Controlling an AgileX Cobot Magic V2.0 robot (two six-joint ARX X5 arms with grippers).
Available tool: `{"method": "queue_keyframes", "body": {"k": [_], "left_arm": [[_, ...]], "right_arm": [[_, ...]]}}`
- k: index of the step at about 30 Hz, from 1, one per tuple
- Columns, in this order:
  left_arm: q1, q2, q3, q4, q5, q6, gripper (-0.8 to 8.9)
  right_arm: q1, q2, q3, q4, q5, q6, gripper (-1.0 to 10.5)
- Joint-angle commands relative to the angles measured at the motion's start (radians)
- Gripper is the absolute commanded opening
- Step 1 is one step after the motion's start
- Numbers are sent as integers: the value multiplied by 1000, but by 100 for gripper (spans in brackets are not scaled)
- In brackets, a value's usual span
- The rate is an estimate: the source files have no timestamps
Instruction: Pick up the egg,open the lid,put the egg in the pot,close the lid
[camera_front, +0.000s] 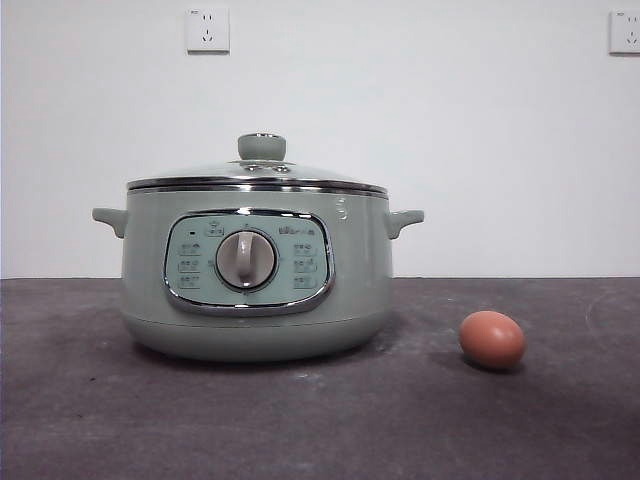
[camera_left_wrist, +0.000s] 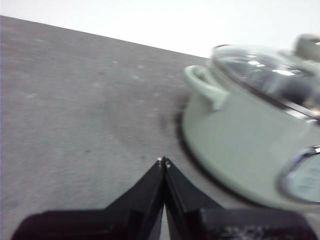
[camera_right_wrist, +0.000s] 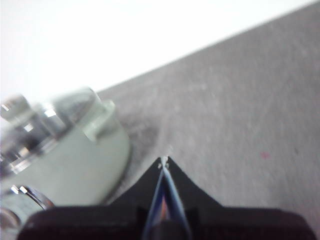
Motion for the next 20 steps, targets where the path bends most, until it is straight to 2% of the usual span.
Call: {"method": "queue_keyframes", "body": {"k": [1,6,11,15,20], "left_arm": [[2,0,67,-29,33,-57,-6],[2,21,194,-119,89,-56,-6],[2,87,324,-246,179,-3,-6],[2,162,426,-375,257,76,-6],[2,267,550,-493,368,151,-6]], "right_arm": [[1,28,53,-14,-13,7,-11],[1,123,184,-124,-110,-89,-11],[3,269,368,-320,-187,-238,-11],[3,390,521,-477,-212,-371,-11],[3,540,711,-674,-213,-484,-11]]}}
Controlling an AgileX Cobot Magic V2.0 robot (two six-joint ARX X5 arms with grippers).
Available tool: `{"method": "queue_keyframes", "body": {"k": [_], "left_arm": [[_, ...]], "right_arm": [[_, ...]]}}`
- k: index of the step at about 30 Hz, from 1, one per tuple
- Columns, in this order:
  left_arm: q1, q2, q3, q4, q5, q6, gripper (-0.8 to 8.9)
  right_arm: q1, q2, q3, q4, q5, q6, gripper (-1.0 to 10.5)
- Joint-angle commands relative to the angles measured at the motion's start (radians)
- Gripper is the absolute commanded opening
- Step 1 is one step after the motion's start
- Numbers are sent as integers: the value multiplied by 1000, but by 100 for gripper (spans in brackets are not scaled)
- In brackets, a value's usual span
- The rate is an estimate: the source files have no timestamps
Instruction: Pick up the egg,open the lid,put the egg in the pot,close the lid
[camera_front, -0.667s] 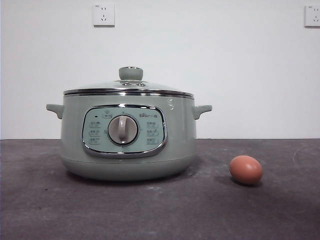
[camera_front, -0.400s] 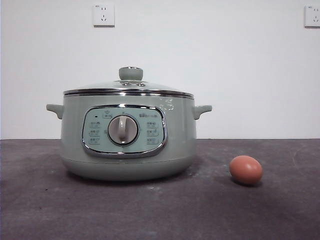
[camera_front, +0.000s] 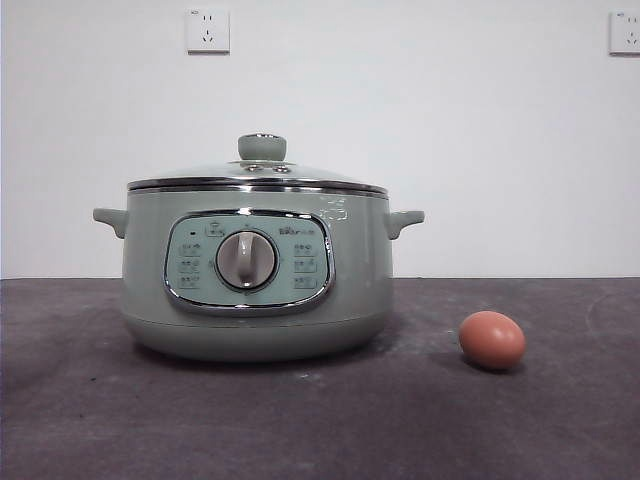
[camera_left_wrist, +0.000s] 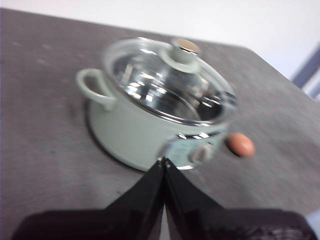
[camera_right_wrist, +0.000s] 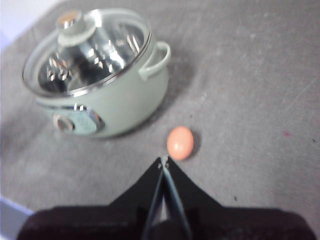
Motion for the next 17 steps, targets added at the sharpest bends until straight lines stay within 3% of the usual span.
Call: {"method": "queue_keyframes", "body": {"k": [1,8,17], "left_arm": [[2,48,56,-39,51,67,-6],[1,168,185,-177,113,124,-6],[1,230,232,-235,127,151,4]], "right_arm": [[3,66,88,-91,-5,-106,-11],[5,197,248,-290,-103,-170,-11],[10,226,263,-327,-103,-172,5]]}}
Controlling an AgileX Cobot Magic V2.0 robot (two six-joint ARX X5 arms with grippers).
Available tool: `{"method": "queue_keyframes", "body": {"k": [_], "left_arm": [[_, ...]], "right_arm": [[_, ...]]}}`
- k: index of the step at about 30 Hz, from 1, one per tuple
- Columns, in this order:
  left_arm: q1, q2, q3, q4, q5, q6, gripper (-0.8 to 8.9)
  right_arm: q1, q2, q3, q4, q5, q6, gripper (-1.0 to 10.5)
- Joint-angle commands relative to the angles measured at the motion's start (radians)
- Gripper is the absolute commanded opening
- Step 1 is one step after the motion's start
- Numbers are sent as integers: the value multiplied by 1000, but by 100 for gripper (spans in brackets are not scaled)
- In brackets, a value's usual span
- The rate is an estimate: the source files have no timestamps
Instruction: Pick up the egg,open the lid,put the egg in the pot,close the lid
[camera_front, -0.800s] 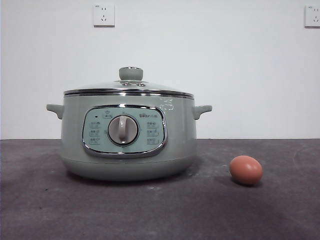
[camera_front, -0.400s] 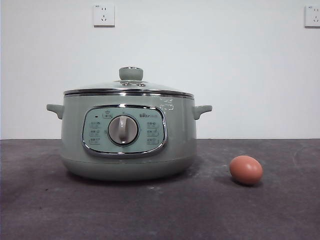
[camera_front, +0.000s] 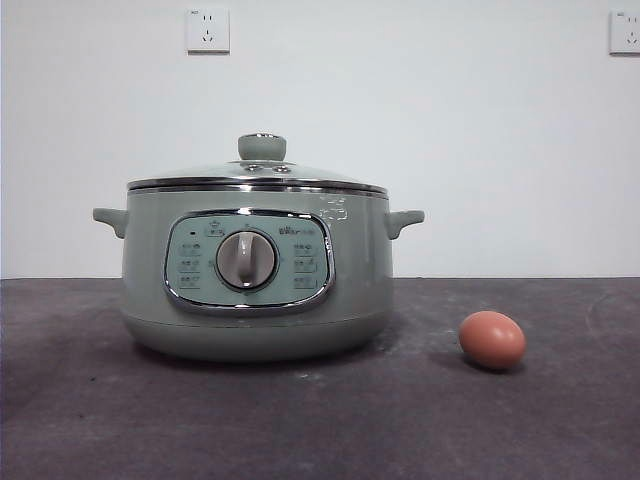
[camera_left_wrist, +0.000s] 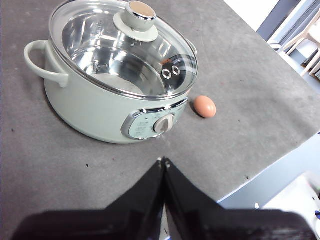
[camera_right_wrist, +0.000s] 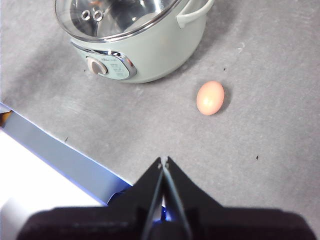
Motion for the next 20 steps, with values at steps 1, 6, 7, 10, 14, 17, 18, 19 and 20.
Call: {"method": "queue_keyframes", "body": {"k": [1,6,7,10,14,17,18,19,20], "left_arm": [[1,6,4,1,9,15,35],[1,15,4,2,9,-6,591],[1,15,4,2,9,-6,598],[1,15,6,1,10,-6,598],[1,15,22,1,10,-6,598],[1,15,34,1,10,-6,598],[1,15,35,2,10,-6,598],[1,15,35,1,10,-6,598],[1,16,35,0,9,-6,598]], "right_arm": [[3,0,2,2,0,-7,13],[3,2,2,6,1,47,472],[3,2,2,6,1,49,567],[3,4,2,6,1,48,629],[3,11,2,6,0,49,629],[4,21,2,8,0,49,629],[6,26,2,10,0,49,629],[10,30,2,10,0,49,628],[14,36,2,11,0,49,628]]}}
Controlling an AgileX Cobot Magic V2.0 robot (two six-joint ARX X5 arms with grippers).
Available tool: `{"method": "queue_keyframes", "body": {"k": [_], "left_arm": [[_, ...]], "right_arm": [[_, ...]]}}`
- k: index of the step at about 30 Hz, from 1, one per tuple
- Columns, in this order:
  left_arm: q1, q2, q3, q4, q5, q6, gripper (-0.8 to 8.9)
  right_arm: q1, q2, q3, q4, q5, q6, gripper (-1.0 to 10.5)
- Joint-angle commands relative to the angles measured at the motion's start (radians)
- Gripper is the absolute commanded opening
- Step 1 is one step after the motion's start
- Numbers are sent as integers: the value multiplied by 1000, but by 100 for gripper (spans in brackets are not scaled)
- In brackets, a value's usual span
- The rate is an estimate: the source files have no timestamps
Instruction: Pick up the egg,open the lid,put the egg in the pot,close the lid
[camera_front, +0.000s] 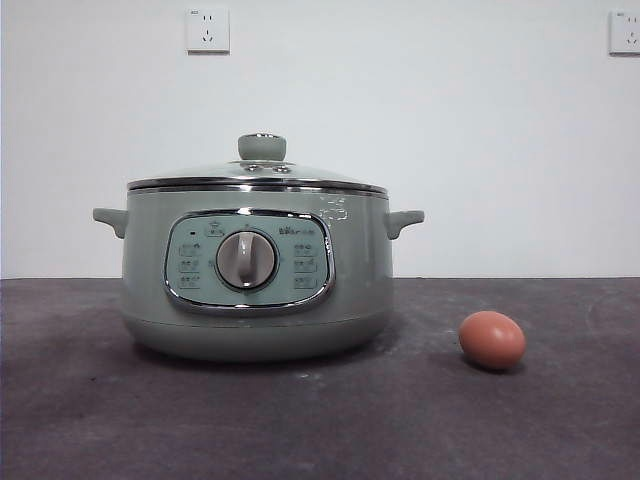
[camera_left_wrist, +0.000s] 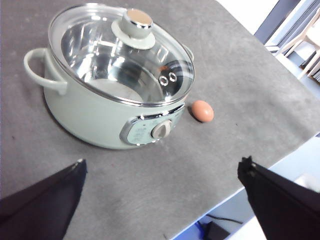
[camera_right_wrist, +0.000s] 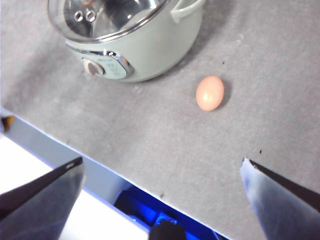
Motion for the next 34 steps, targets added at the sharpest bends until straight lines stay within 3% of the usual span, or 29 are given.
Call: {"method": "queue_keyframes", "body": {"k": [1,10,21,34], "left_arm": [[1,1,1,3,6,-1,598],[1,2,1,3,6,-1,597],[1,2,1,3,7,-2,597],[1,2,1,3,6,-2,597]], "right_arm": [[14,18,2,13,-2,2,627],[96,182,2,122,16,22,626],[209,525,2,284,210,44,626],[285,821,2,480,347,77,589]]}}
